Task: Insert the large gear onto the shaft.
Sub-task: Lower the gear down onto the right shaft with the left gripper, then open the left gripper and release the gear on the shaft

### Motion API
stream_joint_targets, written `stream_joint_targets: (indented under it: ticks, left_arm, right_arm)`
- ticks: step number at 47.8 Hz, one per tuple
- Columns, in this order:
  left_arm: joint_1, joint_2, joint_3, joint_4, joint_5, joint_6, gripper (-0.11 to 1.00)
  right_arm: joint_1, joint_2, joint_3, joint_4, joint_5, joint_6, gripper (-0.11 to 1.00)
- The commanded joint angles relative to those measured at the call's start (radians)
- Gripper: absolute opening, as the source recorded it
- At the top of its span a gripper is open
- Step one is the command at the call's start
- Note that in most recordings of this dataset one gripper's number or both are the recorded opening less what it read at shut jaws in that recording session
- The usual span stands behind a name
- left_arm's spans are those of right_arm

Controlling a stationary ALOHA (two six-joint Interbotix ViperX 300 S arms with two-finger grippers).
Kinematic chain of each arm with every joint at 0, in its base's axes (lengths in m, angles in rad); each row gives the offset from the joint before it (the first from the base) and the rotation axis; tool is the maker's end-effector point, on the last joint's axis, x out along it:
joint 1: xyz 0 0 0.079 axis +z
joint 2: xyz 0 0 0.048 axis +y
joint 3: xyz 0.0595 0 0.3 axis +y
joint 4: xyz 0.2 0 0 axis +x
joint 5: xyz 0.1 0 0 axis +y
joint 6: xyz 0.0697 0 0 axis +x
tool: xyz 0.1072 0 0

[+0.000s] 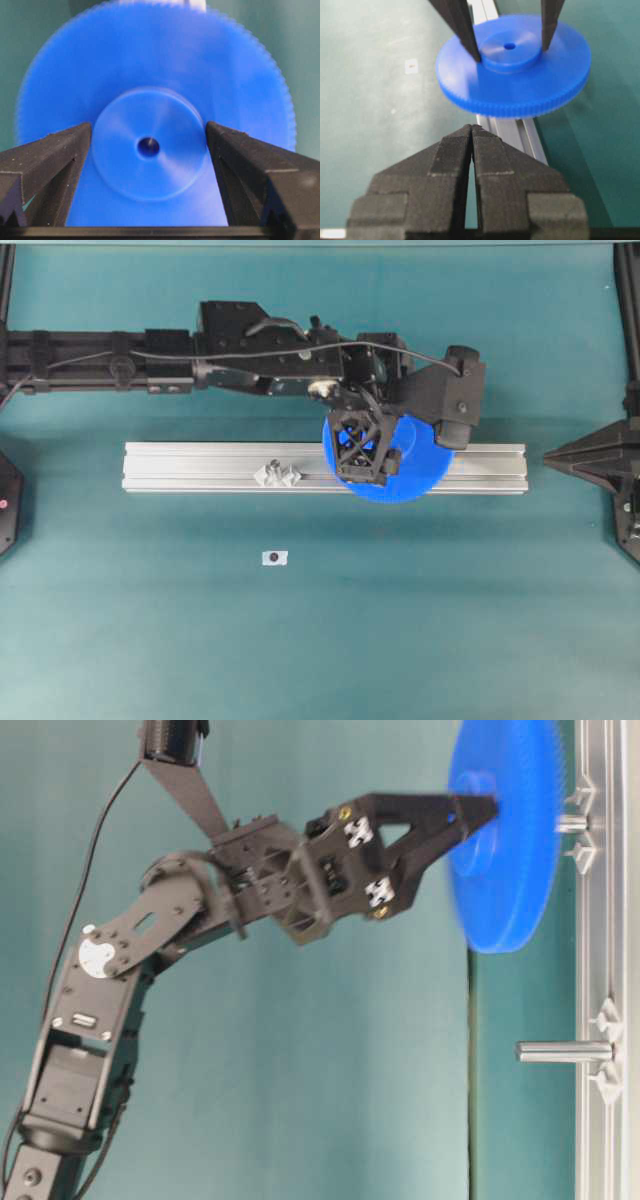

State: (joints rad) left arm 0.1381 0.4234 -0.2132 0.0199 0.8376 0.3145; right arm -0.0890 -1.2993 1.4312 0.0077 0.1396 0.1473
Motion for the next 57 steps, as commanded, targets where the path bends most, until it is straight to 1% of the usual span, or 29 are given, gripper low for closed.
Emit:
stream_joint_targets:
  ticks: [1, 13, 37, 42, 51, 57]
  left_arm:
    - [0.005, -0.048, -0.011, 0.003, 0.002, -0.002, 0.90]
    - [0.000, -0.035, -0.014, 0.003, 0.008, -0.002, 0.90]
    - [0.000, -0.069, -0.003, 0.003, 0.005, 0.003, 0.90]
    - [0.000, -0.089, 0.017, 0.003, 0.006, 0.011, 0.90]
    - [0.000, -0.152, 0.078, 0.003, -0.003, 0.002, 0.90]
    - [0.000, -0.204, 0.123, 0.003, -0.038, -0.006, 0.90]
  right_arm:
    - [-0.005, 0.008, -0.011, -0.002, -0.009, 0.009, 0.10]
    - [-0.003, 0.008, -0.011, 0.000, -0.009, 0.009, 0.10]
    - [-0.003, 0.006, -0.009, 0.000, -0.009, 0.009, 0.10]
    - [-0.003, 0.006, -0.011, 0.000, -0.011, 0.009, 0.10]
    - [-0.003, 0.006, -0.009, 0.000, -0.011, 0.009, 0.10]
    - [-0.003, 0.008, -0.009, 0.000, -0.011, 0.009, 0.10]
